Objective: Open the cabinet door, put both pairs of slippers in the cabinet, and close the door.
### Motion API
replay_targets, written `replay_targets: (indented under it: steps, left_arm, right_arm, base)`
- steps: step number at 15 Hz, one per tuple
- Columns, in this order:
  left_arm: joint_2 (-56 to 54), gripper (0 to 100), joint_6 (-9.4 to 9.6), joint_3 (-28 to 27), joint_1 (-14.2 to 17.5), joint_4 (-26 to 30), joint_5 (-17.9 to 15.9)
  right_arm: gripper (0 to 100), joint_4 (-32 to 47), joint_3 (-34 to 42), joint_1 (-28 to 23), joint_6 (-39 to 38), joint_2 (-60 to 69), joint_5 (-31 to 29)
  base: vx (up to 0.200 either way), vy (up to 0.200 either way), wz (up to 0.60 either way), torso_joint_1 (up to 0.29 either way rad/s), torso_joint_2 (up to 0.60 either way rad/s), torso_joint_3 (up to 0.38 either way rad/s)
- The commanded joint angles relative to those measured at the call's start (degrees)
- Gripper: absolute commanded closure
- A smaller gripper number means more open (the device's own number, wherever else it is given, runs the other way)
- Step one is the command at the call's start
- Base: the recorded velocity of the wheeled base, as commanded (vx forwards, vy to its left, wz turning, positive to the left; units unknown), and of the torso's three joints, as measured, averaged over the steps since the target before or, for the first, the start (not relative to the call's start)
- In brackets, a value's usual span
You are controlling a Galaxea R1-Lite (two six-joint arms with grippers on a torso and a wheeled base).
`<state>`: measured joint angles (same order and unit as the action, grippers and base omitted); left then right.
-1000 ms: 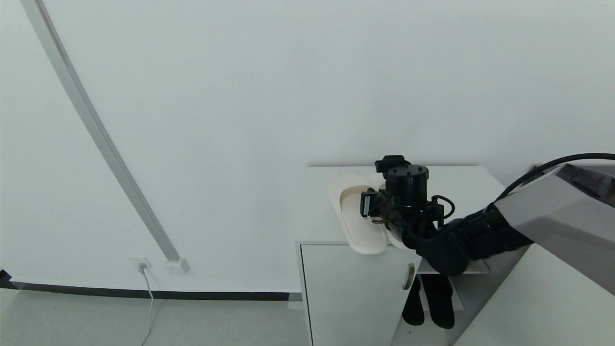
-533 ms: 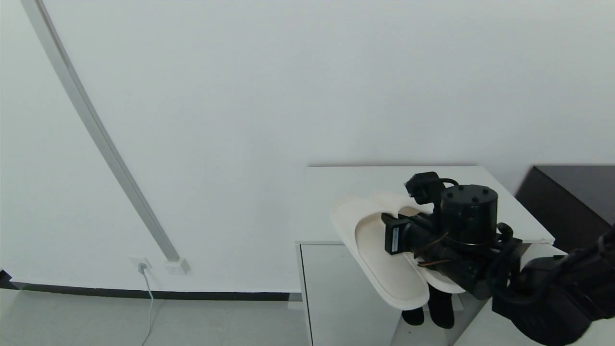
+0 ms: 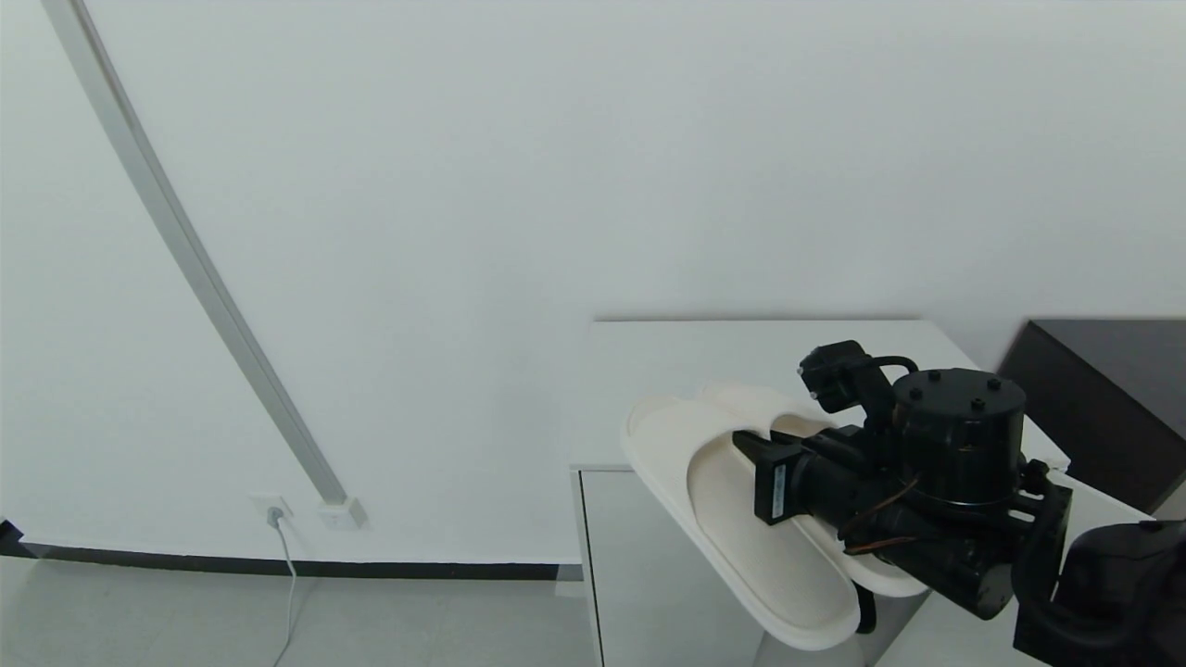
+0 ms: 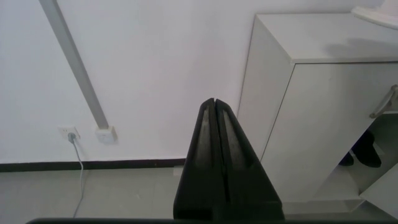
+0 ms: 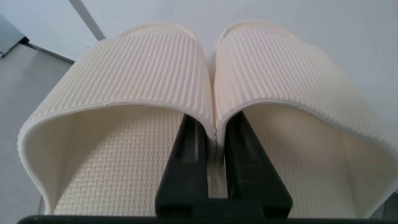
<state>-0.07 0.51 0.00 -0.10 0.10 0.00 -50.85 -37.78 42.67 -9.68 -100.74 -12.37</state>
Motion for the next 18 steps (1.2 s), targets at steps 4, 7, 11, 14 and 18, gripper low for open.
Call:
replay_targets:
  steps: [4, 7, 11, 14, 18]
  left_arm:
    - [0.1, 100, 0.02, 0.0, 0.0, 0.0, -0.2]
    - [0.1, 100, 0.02, 0.0, 0.0, 0.0, -0.3]
    - [0.1, 100, 0.02, 0.0, 0.0, 0.0, -0.3]
    - [0.1, 100, 0.1, 0.0, 0.0, 0.0, -0.3]
    - [0.1, 100, 0.1, 0.0, 0.0, 0.0, -0.3]
  right_arm:
    - [100, -0.2, 1.0, 0.8, 0.0, 0.1, -0.4]
    - [100, -0.2, 1.0, 0.8, 0.0, 0.0, -0.4]
    - [100, -0.2, 1.0, 0.9, 0.0, -0.1, -0.4]
    - [100, -0.2, 1.0, 0.9, 0.1, -0.2, -0.4]
    - [100, -0.2, 1.0, 1.1, 0.1, -0.2, -0.4]
  base:
    - [0.0, 0.0, 0.0, 0.0, 0.0, 0.0]
    - [-0.133, 0.0, 0.0, 0.003, 0.0, -0.002]
    - [-0.2, 0.0, 0.0, 0.008, 0.01, 0.001]
    - [-0.2, 0.0, 0.0, -0.007, 0.0, 0.002]
    - [-0.05, 0.0, 0.0, 0.001, 0.0, 0.002]
